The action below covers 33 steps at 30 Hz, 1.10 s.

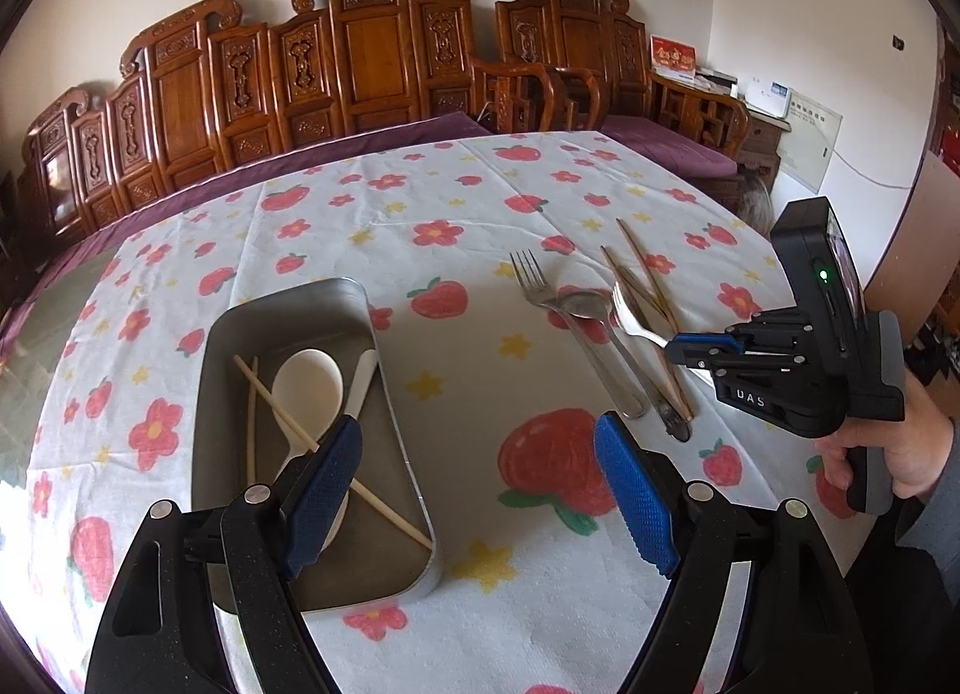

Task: Organize utensils
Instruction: 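Grasp the white plastic fork with the right gripper and lift, then grasp the metal fork handle with the left gripper and lift while the right gripper holds the white fork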

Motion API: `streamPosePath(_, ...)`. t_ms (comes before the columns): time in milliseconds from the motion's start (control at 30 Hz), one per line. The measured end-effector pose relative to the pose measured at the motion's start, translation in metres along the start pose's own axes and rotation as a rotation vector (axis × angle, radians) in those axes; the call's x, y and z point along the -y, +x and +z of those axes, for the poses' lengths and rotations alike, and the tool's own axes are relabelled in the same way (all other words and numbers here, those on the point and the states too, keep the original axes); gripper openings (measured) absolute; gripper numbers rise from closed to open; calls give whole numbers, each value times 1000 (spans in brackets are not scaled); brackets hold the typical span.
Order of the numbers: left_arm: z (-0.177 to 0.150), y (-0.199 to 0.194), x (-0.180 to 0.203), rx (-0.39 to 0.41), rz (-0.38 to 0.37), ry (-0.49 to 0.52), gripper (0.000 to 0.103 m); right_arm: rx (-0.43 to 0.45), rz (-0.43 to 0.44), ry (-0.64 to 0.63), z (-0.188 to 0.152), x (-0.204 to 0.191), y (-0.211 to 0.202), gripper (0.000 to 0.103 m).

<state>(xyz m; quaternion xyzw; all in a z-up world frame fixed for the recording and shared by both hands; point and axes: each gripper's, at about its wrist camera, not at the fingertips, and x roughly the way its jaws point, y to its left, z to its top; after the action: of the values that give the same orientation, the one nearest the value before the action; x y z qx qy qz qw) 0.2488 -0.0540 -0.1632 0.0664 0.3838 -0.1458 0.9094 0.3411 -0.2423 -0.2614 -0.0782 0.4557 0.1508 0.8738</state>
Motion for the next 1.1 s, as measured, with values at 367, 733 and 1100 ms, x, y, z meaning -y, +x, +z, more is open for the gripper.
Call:
streamPosePath(367,-5,14,22,-36,10,36,76,83,76,93,2,20,-22,4)
streamPosePath(733,16,50,42,-82,-8,54,67,111,44,179,4,52,-27,4)
streamPosePath(1100,52,118,52,-154,-19,7,47,113,76,218,4,60,-26,4)
